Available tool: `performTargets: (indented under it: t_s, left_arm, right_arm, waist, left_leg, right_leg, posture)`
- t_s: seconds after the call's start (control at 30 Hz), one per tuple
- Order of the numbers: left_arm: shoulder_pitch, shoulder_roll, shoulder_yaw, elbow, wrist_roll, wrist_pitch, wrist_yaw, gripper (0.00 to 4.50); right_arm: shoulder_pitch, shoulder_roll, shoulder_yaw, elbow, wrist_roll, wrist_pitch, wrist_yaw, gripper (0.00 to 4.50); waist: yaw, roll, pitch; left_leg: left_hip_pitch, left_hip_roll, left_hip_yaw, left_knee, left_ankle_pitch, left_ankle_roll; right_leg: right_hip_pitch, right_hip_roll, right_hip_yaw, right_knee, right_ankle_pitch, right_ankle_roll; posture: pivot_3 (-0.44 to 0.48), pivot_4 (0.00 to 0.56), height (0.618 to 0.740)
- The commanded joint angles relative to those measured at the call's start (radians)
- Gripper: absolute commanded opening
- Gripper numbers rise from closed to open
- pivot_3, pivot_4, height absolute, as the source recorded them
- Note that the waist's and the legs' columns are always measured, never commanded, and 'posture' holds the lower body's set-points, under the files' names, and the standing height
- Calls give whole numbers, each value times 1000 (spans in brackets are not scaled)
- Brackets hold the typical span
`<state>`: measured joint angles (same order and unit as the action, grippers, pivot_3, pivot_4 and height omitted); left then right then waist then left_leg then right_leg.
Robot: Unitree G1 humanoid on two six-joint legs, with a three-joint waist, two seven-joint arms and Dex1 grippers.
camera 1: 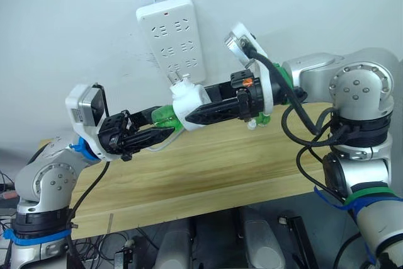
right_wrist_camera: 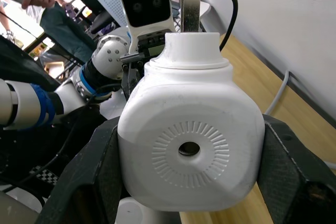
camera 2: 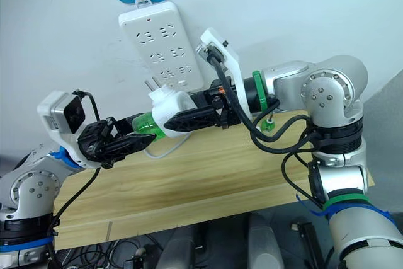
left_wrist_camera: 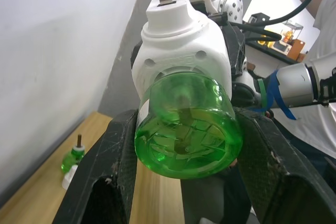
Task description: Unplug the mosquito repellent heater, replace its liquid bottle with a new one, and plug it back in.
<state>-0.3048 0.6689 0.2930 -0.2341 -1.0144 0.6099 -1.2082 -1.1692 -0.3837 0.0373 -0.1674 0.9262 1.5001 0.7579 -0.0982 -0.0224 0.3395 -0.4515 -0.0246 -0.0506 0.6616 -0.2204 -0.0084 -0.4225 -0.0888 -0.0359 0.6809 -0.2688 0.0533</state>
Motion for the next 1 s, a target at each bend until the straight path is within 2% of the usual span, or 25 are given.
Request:
performTargets:
  t_s: [0.03,0.3,0.8,0.93,0.97,1.0]
  left_arm:
    - [-21,-10,-18,-58,-19,0,6,2309]
    - [-13,-5,-9,-70,-30,16,8,2309]
    - [-21,-8,-14,-59,-20,11,3,2309]
    - [-21,-10,-15,-61,-20,11,5,2309]
    - [-21,-10,-15,-63,-22,12,6,2309]
    - [-19,-10,-14,-65,-23,12,6,2309]
  right_arm:
    - [3,31,1,-56,85,14,41,2955]
    - [44,-12,44,-65,73,-36,124,2955]
    - [28,1,47,-52,62,-41,93,2955]
    - [27,-2,46,-49,69,-36,101,4272]
    - [27,-2,47,-48,67,-38,100,4490]
    - [27,-3,49,-47,62,-43,95,4490]
  waist:
    - [0,0,0]
    - [-2,0,0]
    - [-2,0,0]
    - [-4,0,0]
    - [-6,0,0]
    - [-7,0,0]
  left_leg:
    - [0,0,0,0,0,0]
    - [0,0,0,0,0,0]
    - [0,0,0,0,0,0]
    - [0,0,0,0,0,0]
    - [0,0,0,0,0,0]
    - [0,0,0,0,0,0]
  right_leg:
    - [0,0,0,0,0,0]
    - [0,1,0,0,0,0]
    - [0,1,0,0,0,0]
    - [0,1,0,0,0,0]
    - [-1,1,0,0,0,0]
    - [0,1,0,0,0,0]
  posture:
    - [-223,347,734]
    - [-214,346,734]
    - [-218,344,734]
    - [-214,342,734]
    - [-213,341,734]
    - [-213,341,734]
